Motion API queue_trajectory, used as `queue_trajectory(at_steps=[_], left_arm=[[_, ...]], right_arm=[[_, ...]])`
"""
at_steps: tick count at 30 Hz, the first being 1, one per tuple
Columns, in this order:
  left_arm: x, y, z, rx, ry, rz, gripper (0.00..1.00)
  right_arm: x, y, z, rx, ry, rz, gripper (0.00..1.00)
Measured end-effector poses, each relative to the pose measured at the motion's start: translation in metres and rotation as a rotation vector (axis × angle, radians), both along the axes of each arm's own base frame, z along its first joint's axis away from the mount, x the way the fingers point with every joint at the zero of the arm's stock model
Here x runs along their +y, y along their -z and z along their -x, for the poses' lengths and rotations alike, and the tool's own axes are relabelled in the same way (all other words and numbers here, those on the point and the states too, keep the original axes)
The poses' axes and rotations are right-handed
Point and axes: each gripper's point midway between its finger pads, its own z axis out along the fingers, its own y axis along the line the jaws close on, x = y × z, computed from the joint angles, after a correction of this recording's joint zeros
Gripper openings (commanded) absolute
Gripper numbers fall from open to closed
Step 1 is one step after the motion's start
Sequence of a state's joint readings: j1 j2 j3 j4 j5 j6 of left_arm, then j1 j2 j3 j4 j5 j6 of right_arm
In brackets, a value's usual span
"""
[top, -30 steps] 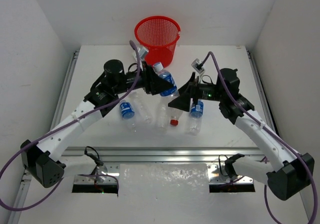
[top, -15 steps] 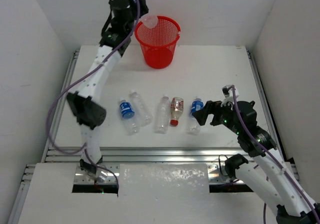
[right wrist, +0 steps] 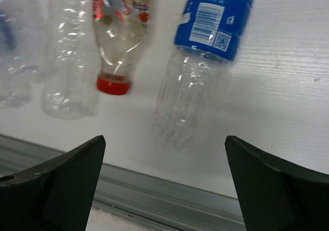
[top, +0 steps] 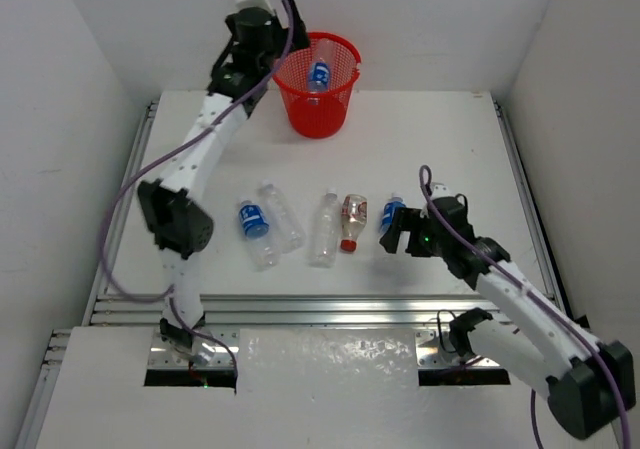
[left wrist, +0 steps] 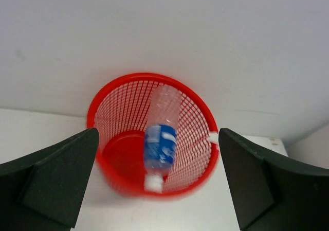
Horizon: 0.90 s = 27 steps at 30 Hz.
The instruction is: Put the plastic bottles in the bin
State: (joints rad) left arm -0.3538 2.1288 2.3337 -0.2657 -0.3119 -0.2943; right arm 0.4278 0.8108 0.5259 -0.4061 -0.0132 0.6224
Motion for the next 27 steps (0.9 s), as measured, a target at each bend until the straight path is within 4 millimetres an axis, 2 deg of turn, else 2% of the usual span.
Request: queue_trajectory(at_steps=[1, 3, 5, 7, 9, 11, 12, 13, 14, 15, 16, 19, 21, 23, 24, 27], left_arm=[[0.007, -0.018, 0.02, -0.009, 0.001, 0.008, 1.0], [0.025, -0.058, 0.079, -0.026, 0.01, 0.038, 1.0], [0.046, -0.096, 0.151, -0.093, 0.04, 0.092, 1.0], [0.065, -0.104, 0.226, -0.155, 0.076, 0.151, 1.0], [0.084, -0.093, 0.296, -0.204, 0.109, 0.206, 1.0], [0.093, -0.08, 0.34, -0.263, 0.149, 0.255, 1.0], [0.092, -0.065, 0.347, -0.25, 0.166, 0.261, 1.0], [0.087, -0.046, 0.346, -0.212, 0.183, 0.258, 1.0], [0.079, -0.021, 0.339, -0.149, 0.206, 0.243, 1.0], [0.07, 0.006, 0.331, -0.07, 0.228, 0.223, 1.0], [0.056, 0.041, 0.322, 0.038, 0.266, 0.2, 1.0], [0.02, 0.113, 0.316, 0.267, 0.378, 0.162, 1.0], [-0.01, 0.151, 0.334, 0.383, 0.488, 0.141, 1.0], [-0.041, 0.161, 0.359, 0.421, 0.632, 0.136, 1.0], [-0.061, 0.155, 0.373, 0.409, 0.737, 0.149, 1.0], [-0.101, 0.13, 0.395, 0.325, 0.948, 0.189, 1.0]], right_arm=[[-0.001, 0.008, -0.005, 0.034, 0.022, 0.019, 0.99], [-0.001, 0.022, -0.014, 0.092, 0.055, 0.048, 0.99], [0.0, 0.034, -0.022, 0.132, 0.08, 0.069, 0.99], [0.001, 0.044, -0.028, 0.166, 0.098, 0.089, 0.98], [-0.001, 0.054, -0.034, 0.193, 0.116, 0.119, 0.96], [-0.003, 0.064, -0.037, 0.214, 0.13, 0.151, 0.91], [-0.004, 0.07, -0.037, 0.226, 0.131, 0.165, 0.84], [-0.005, 0.076, -0.037, 0.239, 0.13, 0.177, 0.72], [-0.006, 0.083, -0.036, 0.256, 0.125, 0.193, 0.58], [-0.007, 0.089, -0.035, 0.27, 0.117, 0.208, 0.38], [-0.006, 0.091, -0.035, 0.276, 0.112, 0.209, 0.31], [-0.004, 0.082, -0.039, 0.218, 0.101, 0.188, 0.17], [-0.006, 0.068, -0.034, 0.158, 0.094, 0.162, 0.05], [-0.005, 0.045, -0.03, 0.06, 0.07, 0.112, 0.05], [-0.001, 0.026, -0.029, -0.02, 0.034, 0.071, 0.05], [0.019, -0.023, -0.024, -0.211, -0.103, -0.044, 0.05]])
